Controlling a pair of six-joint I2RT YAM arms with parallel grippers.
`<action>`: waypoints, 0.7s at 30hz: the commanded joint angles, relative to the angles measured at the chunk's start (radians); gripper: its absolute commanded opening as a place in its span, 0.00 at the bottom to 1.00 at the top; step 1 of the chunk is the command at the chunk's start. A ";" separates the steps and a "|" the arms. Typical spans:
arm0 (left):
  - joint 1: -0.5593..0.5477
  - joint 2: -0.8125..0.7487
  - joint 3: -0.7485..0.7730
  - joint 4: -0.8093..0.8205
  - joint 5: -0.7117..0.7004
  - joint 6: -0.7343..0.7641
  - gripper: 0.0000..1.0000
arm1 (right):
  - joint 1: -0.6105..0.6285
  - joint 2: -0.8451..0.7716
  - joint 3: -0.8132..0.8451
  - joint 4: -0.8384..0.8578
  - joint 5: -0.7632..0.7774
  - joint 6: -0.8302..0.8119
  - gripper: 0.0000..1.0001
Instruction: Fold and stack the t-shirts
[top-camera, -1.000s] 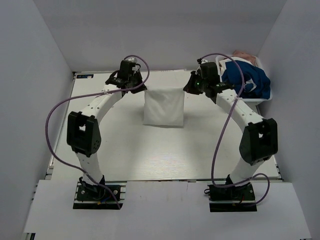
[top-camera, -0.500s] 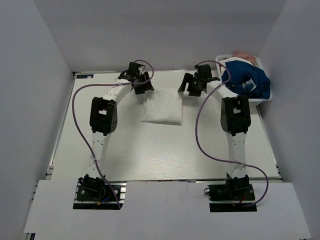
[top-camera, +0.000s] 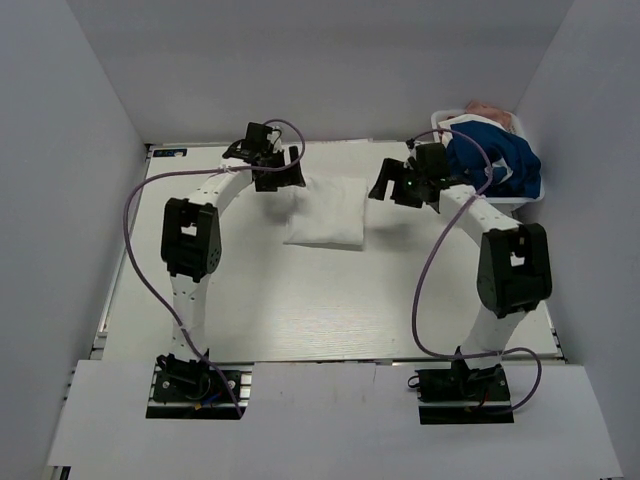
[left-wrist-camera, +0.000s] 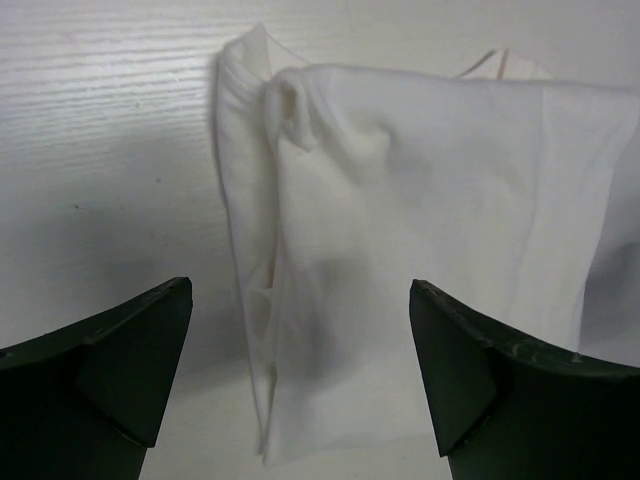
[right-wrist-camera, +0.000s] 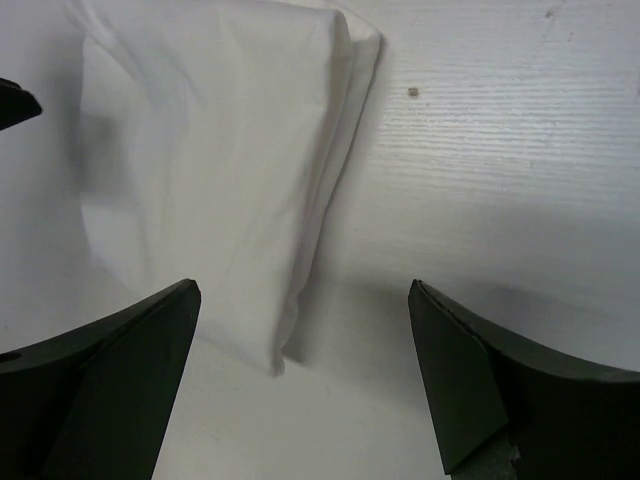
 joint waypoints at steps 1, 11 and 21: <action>-0.009 -0.020 -0.026 -0.056 0.019 0.059 0.99 | -0.002 -0.117 -0.086 0.034 0.028 -0.014 0.90; -0.019 0.133 0.070 -0.101 0.018 0.079 0.65 | -0.008 -0.306 -0.218 0.028 0.081 -0.001 0.90; -0.011 0.126 0.092 -0.155 -0.175 0.190 0.00 | -0.019 -0.355 -0.292 0.013 0.180 -0.024 0.90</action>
